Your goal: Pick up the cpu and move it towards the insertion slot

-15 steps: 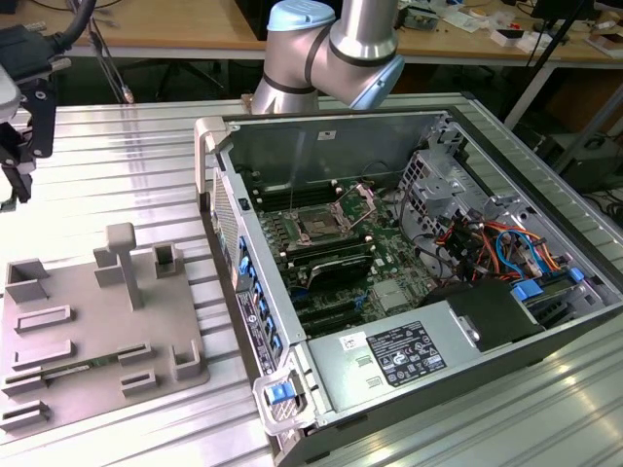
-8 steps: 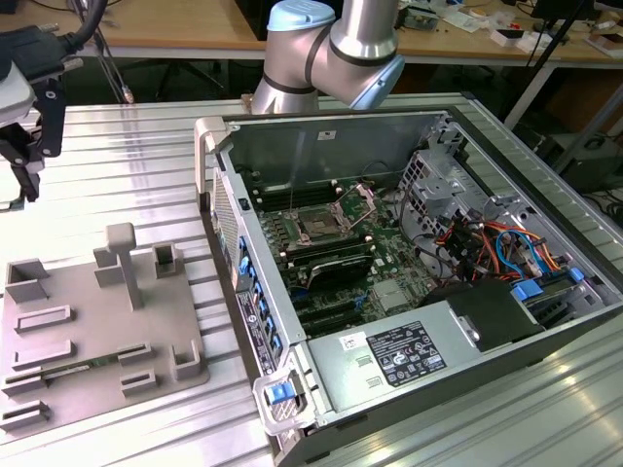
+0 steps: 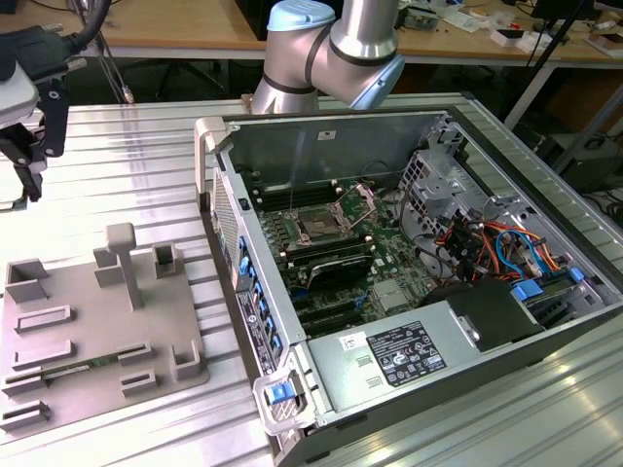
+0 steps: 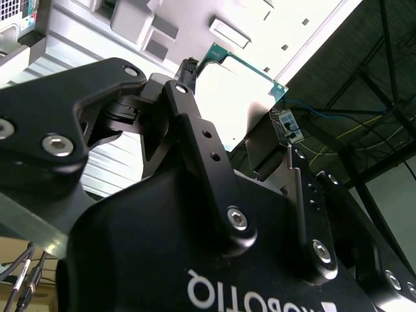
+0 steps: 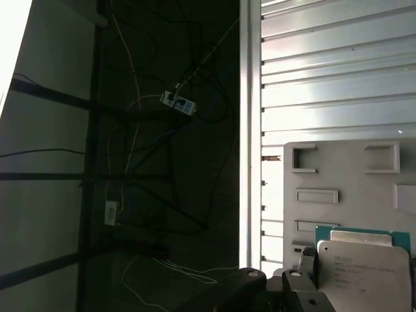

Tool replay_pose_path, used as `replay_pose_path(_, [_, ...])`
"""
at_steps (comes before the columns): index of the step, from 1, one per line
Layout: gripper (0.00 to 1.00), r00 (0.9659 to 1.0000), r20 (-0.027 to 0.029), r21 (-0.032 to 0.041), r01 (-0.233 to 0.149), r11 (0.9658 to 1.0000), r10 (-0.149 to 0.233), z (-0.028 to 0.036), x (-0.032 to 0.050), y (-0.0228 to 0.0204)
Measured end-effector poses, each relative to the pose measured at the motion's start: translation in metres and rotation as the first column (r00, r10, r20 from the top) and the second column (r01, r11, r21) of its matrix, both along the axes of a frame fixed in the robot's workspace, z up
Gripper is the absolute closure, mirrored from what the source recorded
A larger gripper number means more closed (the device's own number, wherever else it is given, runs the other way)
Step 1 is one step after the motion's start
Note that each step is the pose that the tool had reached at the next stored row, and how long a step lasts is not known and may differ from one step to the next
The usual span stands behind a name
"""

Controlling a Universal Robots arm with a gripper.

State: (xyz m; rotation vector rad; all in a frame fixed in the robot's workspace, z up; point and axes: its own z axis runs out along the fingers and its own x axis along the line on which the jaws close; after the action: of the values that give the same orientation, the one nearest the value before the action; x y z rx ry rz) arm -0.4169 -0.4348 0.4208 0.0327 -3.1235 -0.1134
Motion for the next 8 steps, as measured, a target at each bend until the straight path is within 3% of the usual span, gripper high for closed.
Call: replay_pose_path(8, [0.45, 1.0000, -0.0001, -0.0001, 0.000, 1.0000, 0.000, 0.0000, 0.0061, 0.0000])
